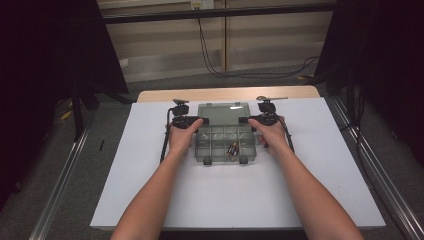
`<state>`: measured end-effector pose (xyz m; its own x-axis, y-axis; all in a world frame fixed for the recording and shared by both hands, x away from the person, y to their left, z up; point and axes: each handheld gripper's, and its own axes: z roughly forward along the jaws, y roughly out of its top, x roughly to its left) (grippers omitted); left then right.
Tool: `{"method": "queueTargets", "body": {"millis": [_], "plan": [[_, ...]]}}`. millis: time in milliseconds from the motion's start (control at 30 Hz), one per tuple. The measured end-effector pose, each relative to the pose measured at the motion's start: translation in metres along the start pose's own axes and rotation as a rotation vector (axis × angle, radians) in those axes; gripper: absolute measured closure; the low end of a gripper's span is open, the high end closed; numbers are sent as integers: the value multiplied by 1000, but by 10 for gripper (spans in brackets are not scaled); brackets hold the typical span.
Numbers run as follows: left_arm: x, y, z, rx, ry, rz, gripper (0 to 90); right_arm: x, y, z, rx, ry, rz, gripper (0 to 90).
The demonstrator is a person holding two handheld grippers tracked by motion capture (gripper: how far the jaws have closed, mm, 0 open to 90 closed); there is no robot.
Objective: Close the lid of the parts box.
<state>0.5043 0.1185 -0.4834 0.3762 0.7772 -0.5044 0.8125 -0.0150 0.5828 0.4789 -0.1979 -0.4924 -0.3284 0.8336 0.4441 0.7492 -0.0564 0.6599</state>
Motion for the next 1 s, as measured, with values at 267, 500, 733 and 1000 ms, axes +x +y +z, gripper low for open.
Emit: {"method": "queueTargets", "body": {"millis": [267, 500, 733, 1000], "plan": [[2, 0, -2, -14, -47, 5, 528, 2, 2, -2, 11, 32, -48, 468], [-1, 3, -16, -82, -56, 86, 646, 6, 7, -20, -60, 13, -148, 663], [4, -2, -22, -119, -69, 112, 709, 2, 1, -32, -132, -23, -175, 838], [5, 6, -36, -208, -68, 78, 807, 8, -4, -35, -174, -45, -225, 856]]}}
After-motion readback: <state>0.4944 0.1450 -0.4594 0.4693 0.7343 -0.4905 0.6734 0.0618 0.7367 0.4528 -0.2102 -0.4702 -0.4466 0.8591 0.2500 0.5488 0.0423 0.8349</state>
